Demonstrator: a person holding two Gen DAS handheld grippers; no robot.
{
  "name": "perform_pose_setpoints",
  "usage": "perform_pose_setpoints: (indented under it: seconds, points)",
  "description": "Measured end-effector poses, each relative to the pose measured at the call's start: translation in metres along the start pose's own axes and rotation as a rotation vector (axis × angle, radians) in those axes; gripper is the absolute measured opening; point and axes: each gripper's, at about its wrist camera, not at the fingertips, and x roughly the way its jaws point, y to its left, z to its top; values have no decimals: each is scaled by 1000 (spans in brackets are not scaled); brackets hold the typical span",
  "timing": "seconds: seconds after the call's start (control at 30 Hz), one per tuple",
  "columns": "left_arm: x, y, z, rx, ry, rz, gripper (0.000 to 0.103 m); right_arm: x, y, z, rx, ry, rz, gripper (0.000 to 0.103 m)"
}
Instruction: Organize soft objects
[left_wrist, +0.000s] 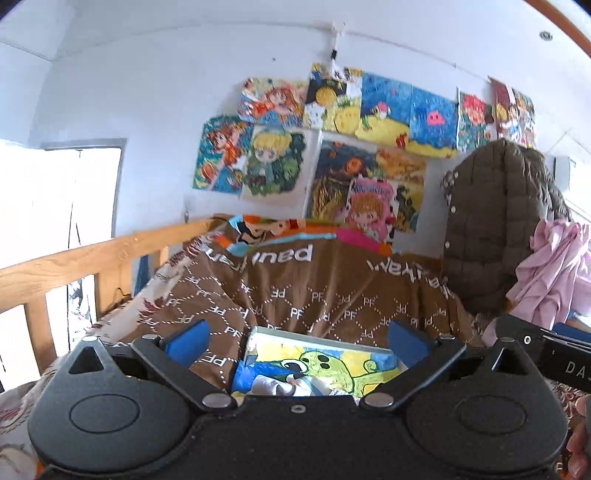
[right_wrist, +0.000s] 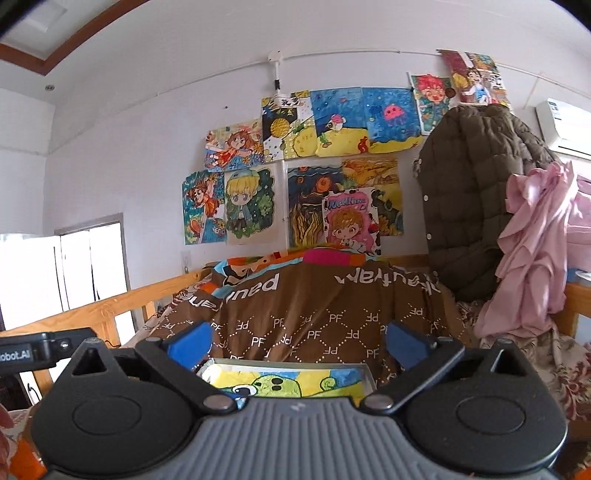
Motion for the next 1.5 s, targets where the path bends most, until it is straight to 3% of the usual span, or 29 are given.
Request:
perform_pose_setpoints:
  seconds: [0.47,0.83,1.13,1.5]
  points:
    - [-84,-4,-27,32,20,-1,102,-79,-2,-26,-23,39,-6,103]
    - [-115,-2,-63,42,116,2,102,-113,5,-48,-47,110,-6,103]
    - [-126,3,-77,29,197,40,102,-124,9,-70,-46,226,-22,103]
    - [-116,10,-88,42,295,113,102,-116,22,-87,-65,336,36,103]
